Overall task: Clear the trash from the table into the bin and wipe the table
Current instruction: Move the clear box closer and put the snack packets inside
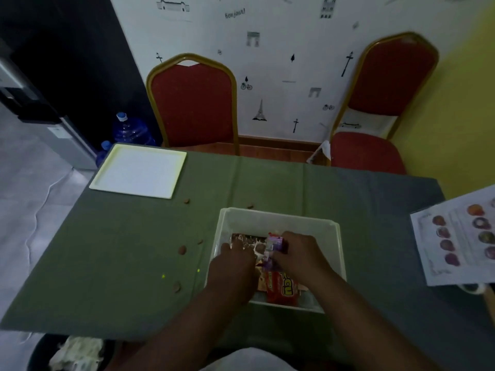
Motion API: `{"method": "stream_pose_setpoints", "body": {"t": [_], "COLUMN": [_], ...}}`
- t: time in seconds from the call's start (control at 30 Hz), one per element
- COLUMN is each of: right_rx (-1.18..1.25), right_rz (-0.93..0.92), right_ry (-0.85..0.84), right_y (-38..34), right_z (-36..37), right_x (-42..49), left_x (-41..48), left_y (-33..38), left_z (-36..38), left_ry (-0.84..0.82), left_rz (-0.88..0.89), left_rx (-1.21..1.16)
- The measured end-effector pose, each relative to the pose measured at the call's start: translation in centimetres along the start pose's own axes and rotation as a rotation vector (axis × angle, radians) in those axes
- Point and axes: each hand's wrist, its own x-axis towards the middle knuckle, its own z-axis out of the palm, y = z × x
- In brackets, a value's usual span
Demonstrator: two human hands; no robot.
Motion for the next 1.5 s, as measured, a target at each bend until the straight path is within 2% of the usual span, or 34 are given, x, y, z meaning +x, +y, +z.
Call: {"method": "stream_pose_setpoints", "body": {"t": [0.4, 0.57, 0.7, 0.87, 1.03, 1.13, 1.27, 1.5], "right_rx": [-0.314, -0.372, -0.340, -0.255, -0.057, 0.066, 0.221, 0.491], "right_rz": [0.063, 0.051, 0.003, -0.065, -0.126, -0.217, -0.286, -0.191], "right_ry": [-0.041, -0.048, 0.003, 0.145, 0.218, 0.240, 0.195, -0.032], "right_y": [-2.1, -2.0, -1.8, -0.8, -0.8, -2.6, -6.4, -14.0], "right_z": [4.6, 5.3, 4.3, 1.0, -1.9, -2.9, -3.2, 0.6], "right_x": [5.6, 5.5, 4.5, 1.7, -0.7, -1.1, -0.2, 6.2], "left_x": [2.6, 2.5, 1.9, 0.6, -0.9, -1.5, -1.2, 3.8], "left_y": [-0.8, -0.9, -0.6, -0.5, -0.7, -2.4, -7.0, -18.9], "left_z": [3.2, 2.2, 1.1, -0.8, -2.6, -4.1, -6.8, -11.4], "left_ry": [-0.305, -0.341, -0.262, -0.092, 0.122, 0.239, 0.335, 0.393], "left_rz": [0.011, 0.009, 0.014, 0.029, 0.033, -0.027, -0.117, -0.290], "left_rx": [-0.020, -0.065, -0.140, -0.217, -0.280, -0.312, -0.409, -0.474]}}
